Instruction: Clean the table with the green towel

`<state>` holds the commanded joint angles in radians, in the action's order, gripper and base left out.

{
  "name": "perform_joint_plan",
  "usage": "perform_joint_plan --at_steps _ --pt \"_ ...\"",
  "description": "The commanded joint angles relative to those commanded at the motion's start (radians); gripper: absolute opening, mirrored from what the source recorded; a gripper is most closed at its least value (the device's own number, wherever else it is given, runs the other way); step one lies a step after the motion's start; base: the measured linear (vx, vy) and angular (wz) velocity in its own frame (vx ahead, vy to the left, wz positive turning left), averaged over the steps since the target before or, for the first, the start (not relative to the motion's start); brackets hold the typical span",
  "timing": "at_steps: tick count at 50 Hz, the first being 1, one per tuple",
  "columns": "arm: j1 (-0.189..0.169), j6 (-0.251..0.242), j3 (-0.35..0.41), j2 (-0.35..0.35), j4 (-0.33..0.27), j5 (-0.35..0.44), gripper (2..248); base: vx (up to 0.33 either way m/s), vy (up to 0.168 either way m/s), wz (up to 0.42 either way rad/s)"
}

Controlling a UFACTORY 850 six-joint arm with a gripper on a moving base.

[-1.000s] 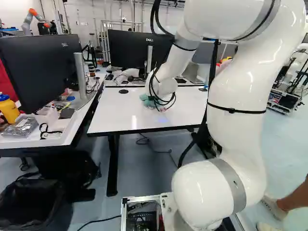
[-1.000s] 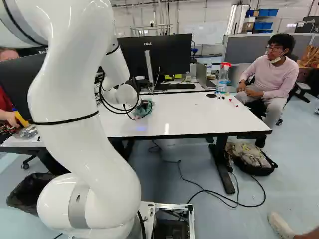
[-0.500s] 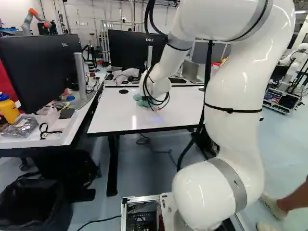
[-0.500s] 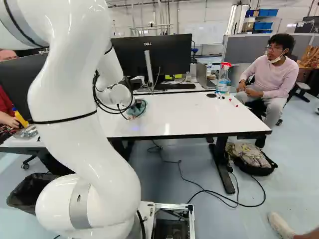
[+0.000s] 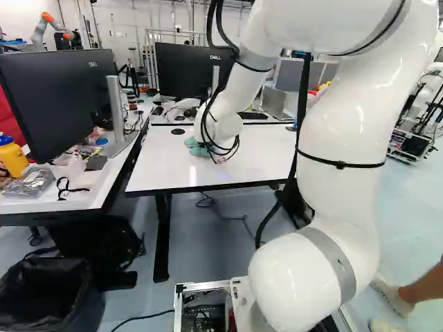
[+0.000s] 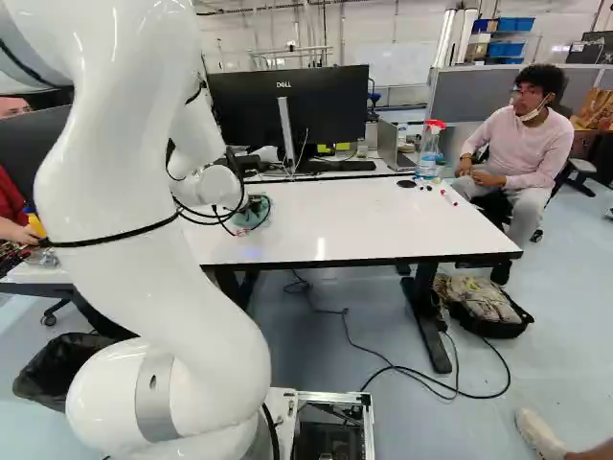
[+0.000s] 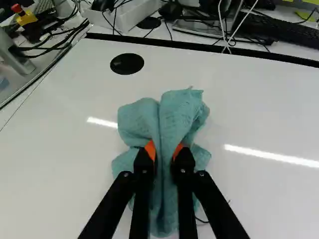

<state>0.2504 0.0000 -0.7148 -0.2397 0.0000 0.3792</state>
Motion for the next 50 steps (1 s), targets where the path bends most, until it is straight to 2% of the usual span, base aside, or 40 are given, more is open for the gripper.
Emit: perform_joint_plan --at_steps 31,39,50 --pt "0.023 0.000 0.157 0.138 0.000 0.000 55 0.000 0.000 0.000" --pt "0.012 0.000 0.193 0.172 0.000 0.000 55 0.000 0.000 0.000" --pt "-0.023 0.000 0.221 0.197 0.000 0.000 55 0.000 0.000 0.000"
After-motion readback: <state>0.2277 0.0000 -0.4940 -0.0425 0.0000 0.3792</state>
